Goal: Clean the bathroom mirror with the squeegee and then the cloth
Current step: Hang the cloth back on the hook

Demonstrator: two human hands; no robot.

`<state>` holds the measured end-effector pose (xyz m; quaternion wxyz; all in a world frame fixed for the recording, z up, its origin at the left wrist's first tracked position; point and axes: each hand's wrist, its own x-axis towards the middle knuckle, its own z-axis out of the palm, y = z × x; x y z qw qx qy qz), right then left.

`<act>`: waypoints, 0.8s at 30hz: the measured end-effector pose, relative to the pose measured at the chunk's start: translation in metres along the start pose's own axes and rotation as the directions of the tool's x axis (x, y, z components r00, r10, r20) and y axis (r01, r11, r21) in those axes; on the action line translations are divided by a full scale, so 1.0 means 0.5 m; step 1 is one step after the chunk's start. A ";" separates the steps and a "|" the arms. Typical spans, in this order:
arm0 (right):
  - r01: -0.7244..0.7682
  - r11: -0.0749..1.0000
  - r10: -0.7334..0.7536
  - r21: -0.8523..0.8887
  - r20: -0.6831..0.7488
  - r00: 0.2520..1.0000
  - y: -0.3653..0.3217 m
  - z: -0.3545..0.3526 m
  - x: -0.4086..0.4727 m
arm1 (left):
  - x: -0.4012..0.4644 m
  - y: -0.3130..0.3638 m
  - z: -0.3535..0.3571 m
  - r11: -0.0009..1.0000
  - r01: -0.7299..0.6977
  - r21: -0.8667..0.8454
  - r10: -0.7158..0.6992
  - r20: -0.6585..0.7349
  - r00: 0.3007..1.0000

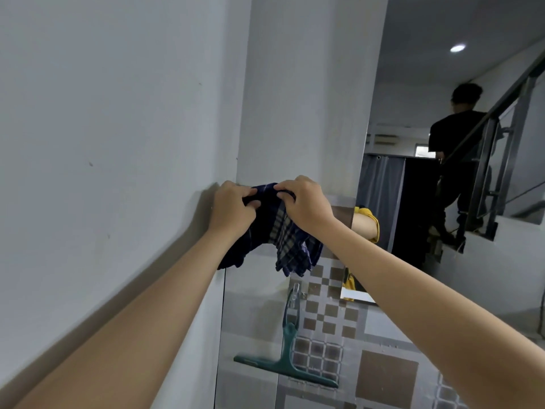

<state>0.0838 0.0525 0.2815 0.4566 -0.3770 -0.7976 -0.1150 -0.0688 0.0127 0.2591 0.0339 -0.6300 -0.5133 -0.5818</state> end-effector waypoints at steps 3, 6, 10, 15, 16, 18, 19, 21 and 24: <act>0.004 0.998 0.000 -0.065 0.057 0.998 0.010 0.016 0.021 | 0.020 -0.014 0.020 0.999 0.032 0.031 -0.032 0.003 0.999; -0.013 0.998 0.016 -0.059 0.061 0.998 0.023 0.032 0.017 | 0.021 -0.034 0.044 0.998 0.050 0.025 -0.050 0.020 0.999; -0.058 0.996 0.057 0.061 0.019 0.998 0.033 0.057 -0.005 | 0.004 -0.053 0.076 0.997 0.075 0.001 -0.075 0.042 0.996; -0.138 0.969 0.129 0.206 0.057 0.990 0.032 0.075 -0.020 | 0.002 -0.070 0.078 0.997 0.069 -0.017 -0.068 0.048 0.997; -0.164 0.963 0.149 0.213 0.085 0.985 0.027 0.071 -0.026 | 0.000 -0.068 0.072 0.997 0.081 -0.013 -0.080 0.069 0.994; -0.219 0.950 0.192 0.223 0.138 0.972 0.023 0.065 -0.034 | 0.000 -0.072 0.064 0.996 0.082 0.016 -0.084 0.115 0.990; -0.247 0.940 0.211 0.233 0.169 0.963 0.025 0.064 -0.038 | 0.000 -0.078 0.062 0.996 0.082 0.022 -0.085 0.139 0.987; -0.312 0.928 0.264 0.205 0.231 0.936 0.016 0.049 -0.052 | -0.014 -0.082 0.053 0.993 0.120 0.017 -0.121 0.203 0.972; -0.414 0.902 0.375 0.124 0.251 0.893 -0.012 0.016 -0.058 | -0.047 -0.059 0.033 0.984 0.171 0.044 -0.176 0.214 0.961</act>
